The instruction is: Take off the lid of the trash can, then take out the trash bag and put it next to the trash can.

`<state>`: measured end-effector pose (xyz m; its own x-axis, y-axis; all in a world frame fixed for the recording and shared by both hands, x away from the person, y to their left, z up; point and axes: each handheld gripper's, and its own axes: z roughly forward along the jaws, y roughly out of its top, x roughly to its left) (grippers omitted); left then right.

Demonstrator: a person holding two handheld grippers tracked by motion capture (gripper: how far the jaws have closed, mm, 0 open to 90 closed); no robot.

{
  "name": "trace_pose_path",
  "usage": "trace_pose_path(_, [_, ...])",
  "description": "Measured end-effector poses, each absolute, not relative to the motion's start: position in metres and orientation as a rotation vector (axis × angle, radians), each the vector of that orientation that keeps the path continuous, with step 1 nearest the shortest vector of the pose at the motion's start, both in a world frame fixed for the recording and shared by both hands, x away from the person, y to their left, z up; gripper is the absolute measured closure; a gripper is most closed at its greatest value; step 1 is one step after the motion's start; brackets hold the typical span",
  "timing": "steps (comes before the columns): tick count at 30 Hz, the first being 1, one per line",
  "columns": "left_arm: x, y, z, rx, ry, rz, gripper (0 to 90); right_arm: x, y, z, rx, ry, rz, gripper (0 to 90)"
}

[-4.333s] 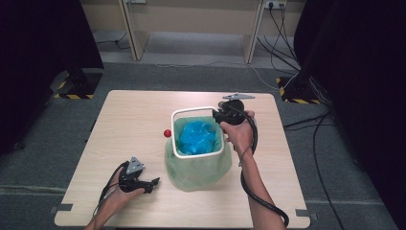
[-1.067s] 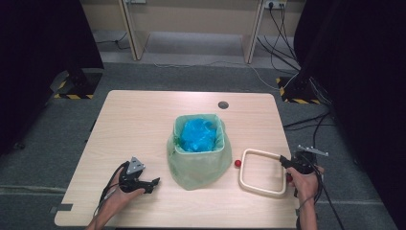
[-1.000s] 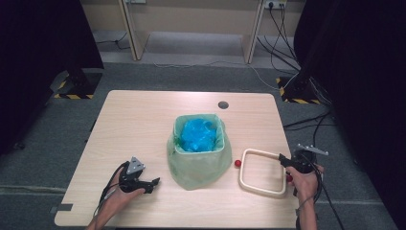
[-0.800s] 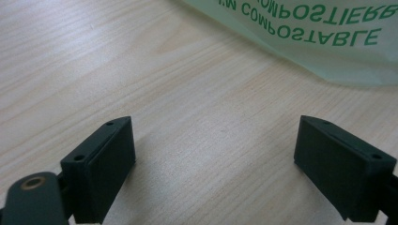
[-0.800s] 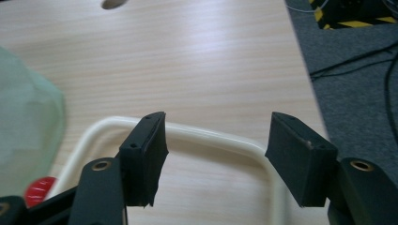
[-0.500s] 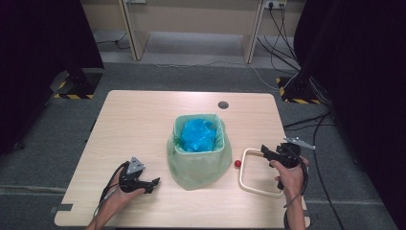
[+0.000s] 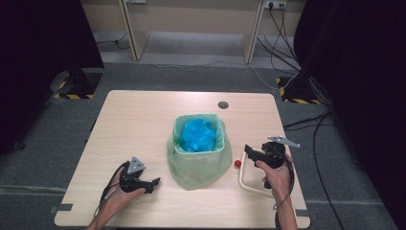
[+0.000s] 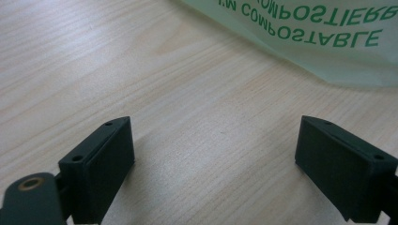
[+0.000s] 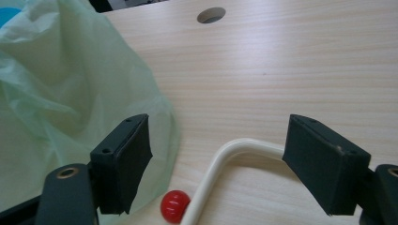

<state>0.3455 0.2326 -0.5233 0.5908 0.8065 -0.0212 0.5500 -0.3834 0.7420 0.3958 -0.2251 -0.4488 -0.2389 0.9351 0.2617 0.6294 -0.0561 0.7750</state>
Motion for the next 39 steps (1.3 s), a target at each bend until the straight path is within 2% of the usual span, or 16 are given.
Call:
trace_pose_path(25, [0.346, 0.233, -0.523, 2.088, 1.071, 0.447, 11.1, 0.393, -0.213, -0.449, 1.643, 1.905, 1.196, 22.9])
trace_pose_path(28, [0.345, 0.233, -0.523, 2.085, 1.062, 0.445, 13.5, 0.393, -0.212, -0.449, 1.644, 1.905, 1.193, 23.0])
trace_pose_path(39, [0.343, 0.222, -0.504, 1.921, 0.967, 0.328, 14.9, 0.394, -0.214, -0.451, 1.651, 1.918, 1.184, 23.2])
